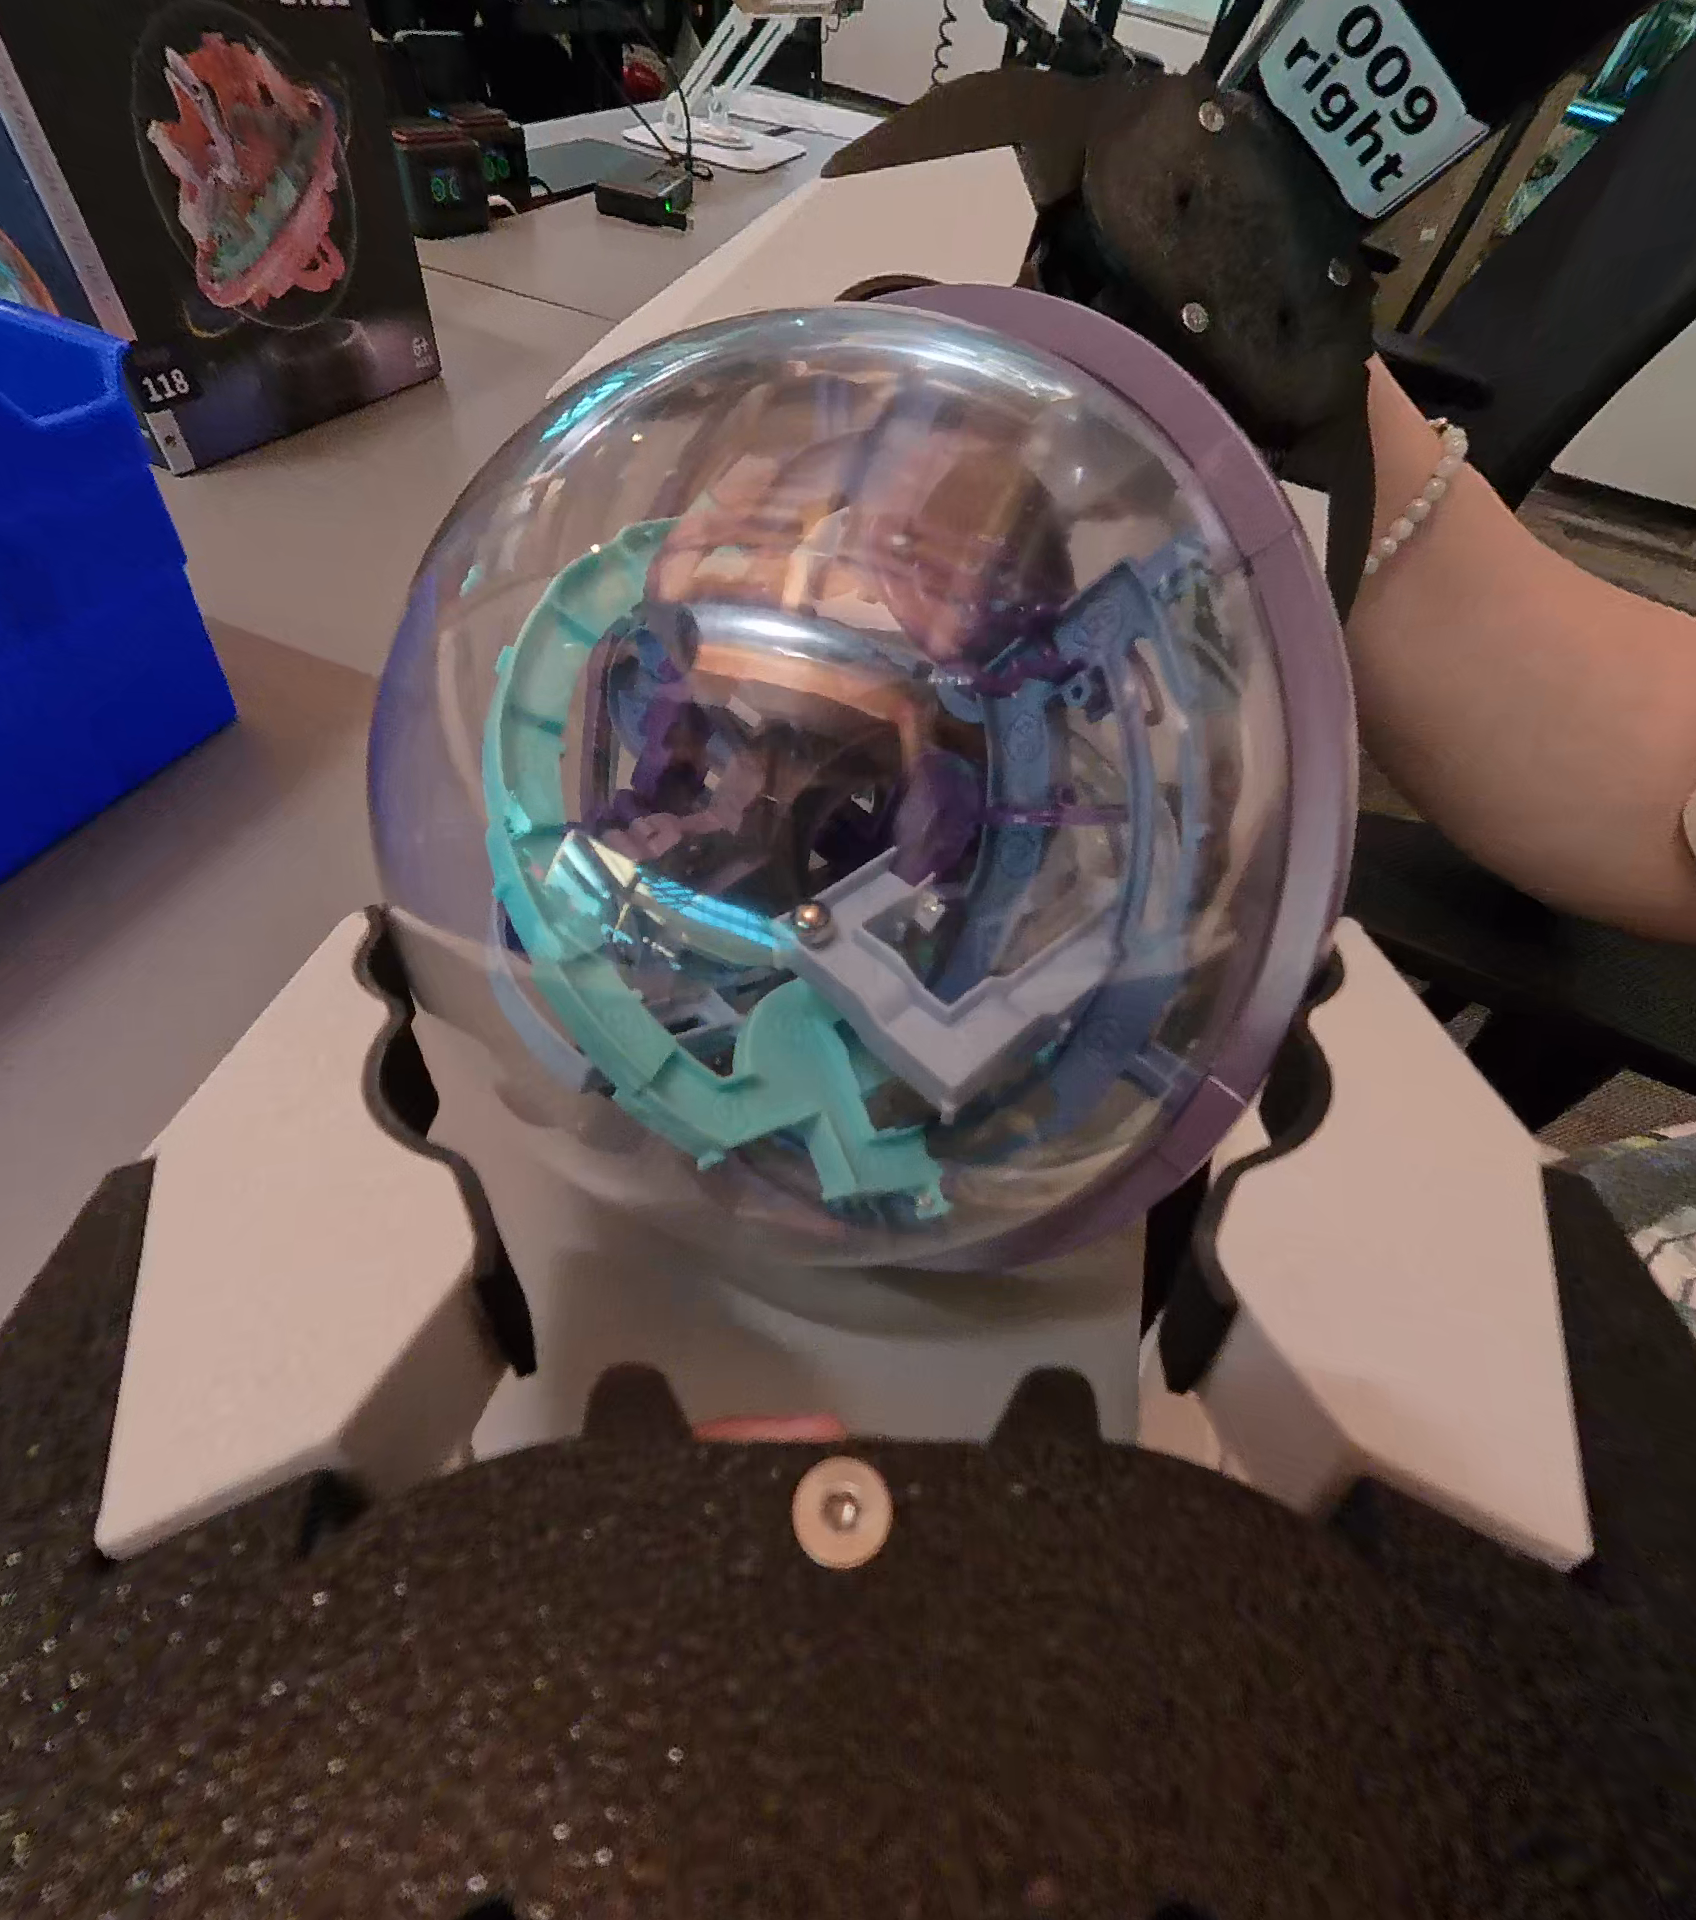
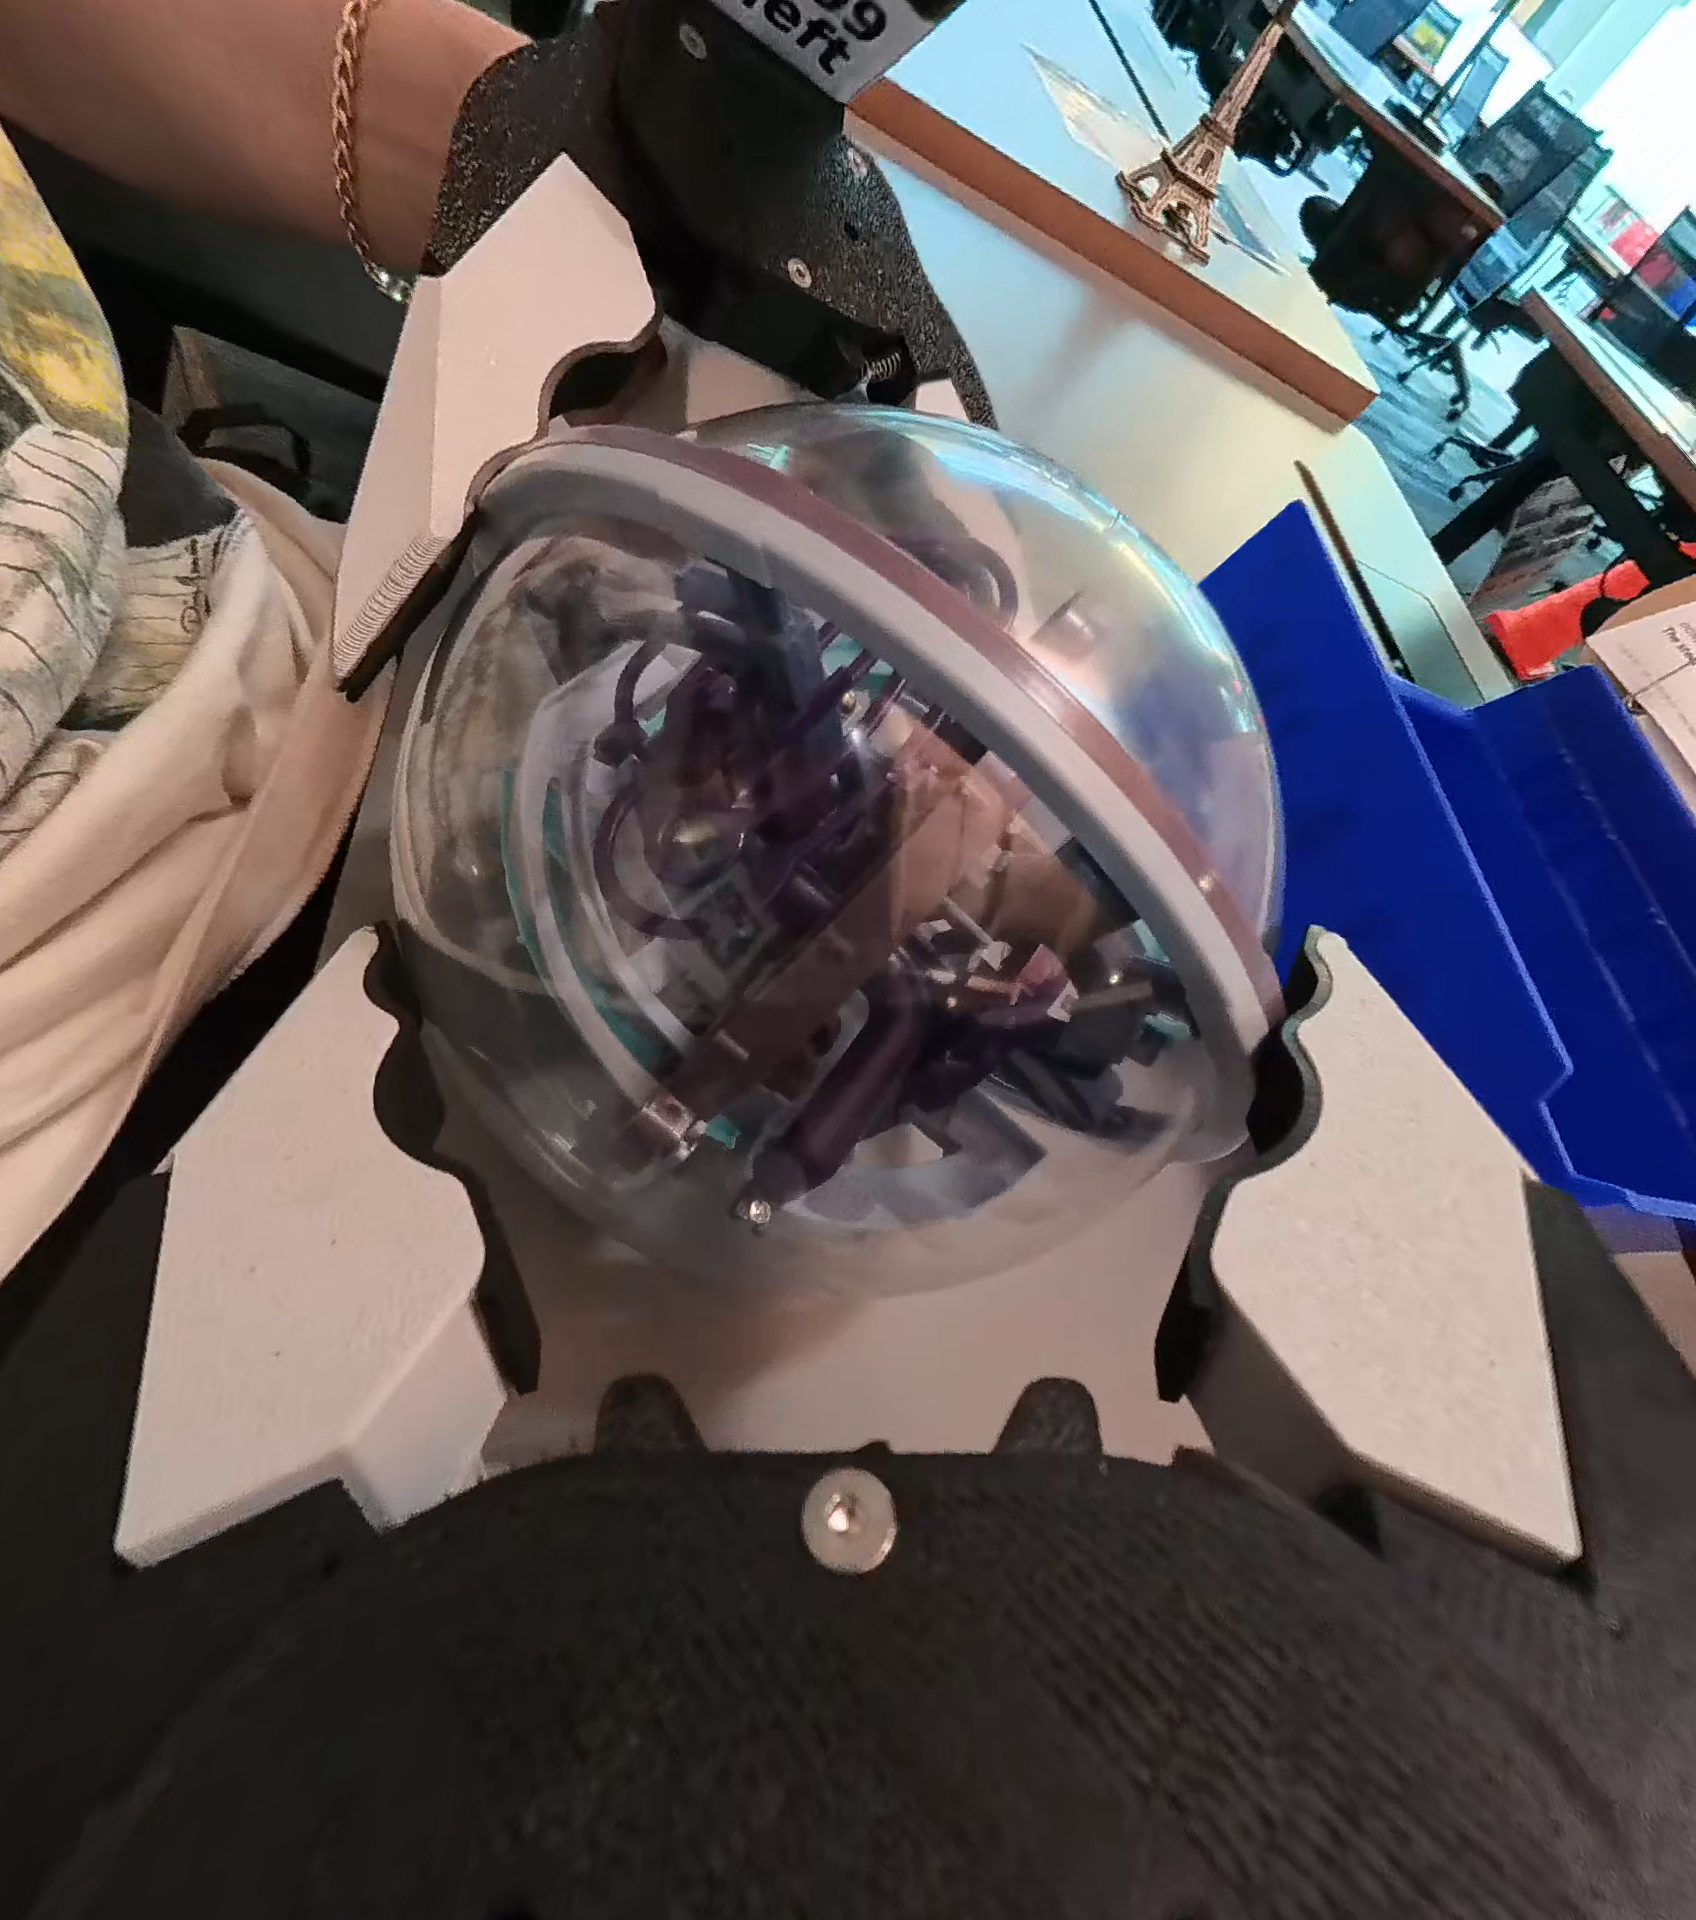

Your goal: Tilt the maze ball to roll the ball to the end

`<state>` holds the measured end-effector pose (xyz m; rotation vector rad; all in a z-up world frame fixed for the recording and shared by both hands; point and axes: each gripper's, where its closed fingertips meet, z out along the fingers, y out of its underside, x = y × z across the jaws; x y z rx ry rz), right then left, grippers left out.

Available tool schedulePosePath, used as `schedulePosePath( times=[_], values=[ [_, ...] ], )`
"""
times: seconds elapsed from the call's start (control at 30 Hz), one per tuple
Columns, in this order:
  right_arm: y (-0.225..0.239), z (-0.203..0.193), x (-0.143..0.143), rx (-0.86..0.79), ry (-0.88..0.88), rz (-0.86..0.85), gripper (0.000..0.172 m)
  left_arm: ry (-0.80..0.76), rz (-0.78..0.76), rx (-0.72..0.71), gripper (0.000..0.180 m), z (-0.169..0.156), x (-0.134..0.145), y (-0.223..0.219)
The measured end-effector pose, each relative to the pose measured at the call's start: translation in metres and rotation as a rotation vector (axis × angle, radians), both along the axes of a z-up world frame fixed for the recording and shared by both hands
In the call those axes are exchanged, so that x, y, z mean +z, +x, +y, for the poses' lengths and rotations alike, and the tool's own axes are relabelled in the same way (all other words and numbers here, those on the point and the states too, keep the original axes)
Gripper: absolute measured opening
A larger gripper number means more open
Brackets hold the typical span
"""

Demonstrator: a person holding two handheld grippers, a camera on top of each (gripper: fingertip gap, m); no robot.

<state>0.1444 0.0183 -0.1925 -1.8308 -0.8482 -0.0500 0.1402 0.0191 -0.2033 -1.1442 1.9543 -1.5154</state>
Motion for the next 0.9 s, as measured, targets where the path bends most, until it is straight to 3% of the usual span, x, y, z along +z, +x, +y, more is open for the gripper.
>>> schedulePosePath(
  times=[0.4, 0.7, 0.9],
  values=[
    [0.001, 0.003, 0.000, -0.016, -0.017, -0.057, 0.152, 0.014, -0.066, -0.011, 0.158, 0.006, -0.002, 0.002],
    [-0.008, 0.013, -0.001, -0.011, -0.014, -0.292, 0.151, 0.194, -0.117, -0.006, 0.157, 0.020, -0.012, -0.009],
    [-0.016, 0.018, 0.001, -0.006, -0.011, -0.350, 0.151, 0.199, -0.150, -0.030, 0.158, 0.026, -0.014, -0.014]
  ],
)
